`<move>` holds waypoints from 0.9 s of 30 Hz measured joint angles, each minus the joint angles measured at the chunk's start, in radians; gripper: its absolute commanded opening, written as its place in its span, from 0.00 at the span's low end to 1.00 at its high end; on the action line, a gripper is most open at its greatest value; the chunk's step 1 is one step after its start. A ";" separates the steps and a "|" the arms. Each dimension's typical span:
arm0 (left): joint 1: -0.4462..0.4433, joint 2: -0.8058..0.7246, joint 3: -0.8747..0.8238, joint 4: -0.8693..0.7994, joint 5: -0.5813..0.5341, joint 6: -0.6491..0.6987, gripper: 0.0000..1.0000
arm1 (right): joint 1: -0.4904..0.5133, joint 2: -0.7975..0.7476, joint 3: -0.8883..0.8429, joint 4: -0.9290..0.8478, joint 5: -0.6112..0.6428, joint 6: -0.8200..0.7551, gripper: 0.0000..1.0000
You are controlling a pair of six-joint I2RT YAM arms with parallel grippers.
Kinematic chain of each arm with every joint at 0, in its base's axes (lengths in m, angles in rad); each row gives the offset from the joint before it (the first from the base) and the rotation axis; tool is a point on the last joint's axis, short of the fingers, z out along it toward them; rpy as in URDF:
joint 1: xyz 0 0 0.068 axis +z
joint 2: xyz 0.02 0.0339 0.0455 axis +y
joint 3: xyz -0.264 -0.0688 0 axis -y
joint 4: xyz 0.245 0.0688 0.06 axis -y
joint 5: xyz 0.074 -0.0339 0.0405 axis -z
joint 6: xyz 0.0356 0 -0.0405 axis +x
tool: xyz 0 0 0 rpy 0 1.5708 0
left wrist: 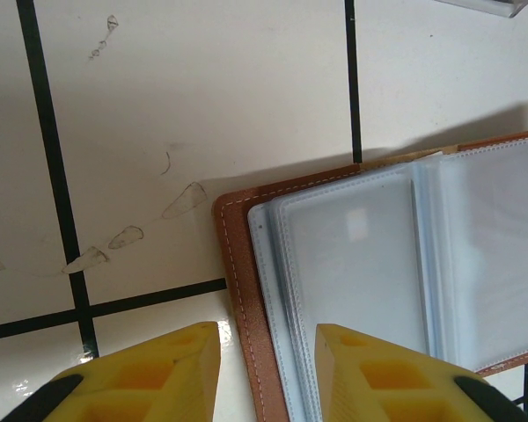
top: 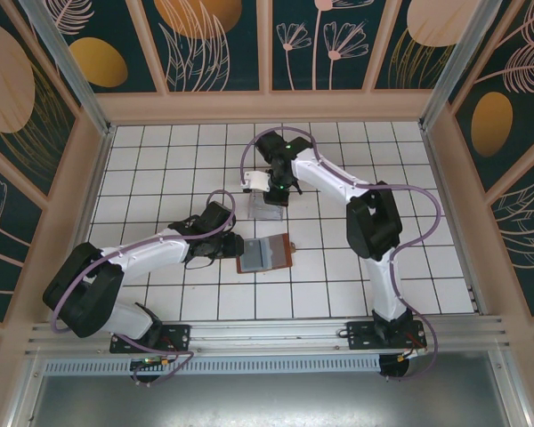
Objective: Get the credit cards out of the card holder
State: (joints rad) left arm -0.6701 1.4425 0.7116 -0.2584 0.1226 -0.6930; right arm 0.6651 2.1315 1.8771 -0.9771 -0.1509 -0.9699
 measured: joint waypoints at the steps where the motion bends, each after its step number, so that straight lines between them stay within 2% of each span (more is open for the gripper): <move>1: 0.000 0.000 0.000 0.000 0.000 0.000 0.36 | -0.001 0.008 0.001 0.000 0.000 0.000 0.00; 5: 0.000 0.000 0.000 0.000 0.000 0.000 0.36 | -0.003 0.042 0.021 -0.009 0.000 -0.001 0.01; 11: 0.000 0.000 0.000 0.000 0.000 0.000 0.36 | -0.003 0.067 0.058 -0.019 0.002 -0.009 0.19; 14: 0.000 0.000 0.000 0.000 0.000 0.000 0.35 | -0.003 0.067 0.068 -0.016 0.008 -0.016 0.23; 23: 0.000 0.004 0.000 0.000 0.000 0.000 0.35 | -0.003 0.067 0.069 0.005 0.057 -0.017 0.28; 27: 0.000 0.011 0.000 0.000 0.000 0.000 0.35 | -0.003 0.067 0.069 0.025 0.073 -0.007 0.27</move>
State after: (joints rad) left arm -0.6697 1.4532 0.7116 -0.2584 0.1226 -0.6930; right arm 0.6617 2.1986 1.9461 -0.9520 -0.0780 -0.9771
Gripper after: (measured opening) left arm 0.355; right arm 0.276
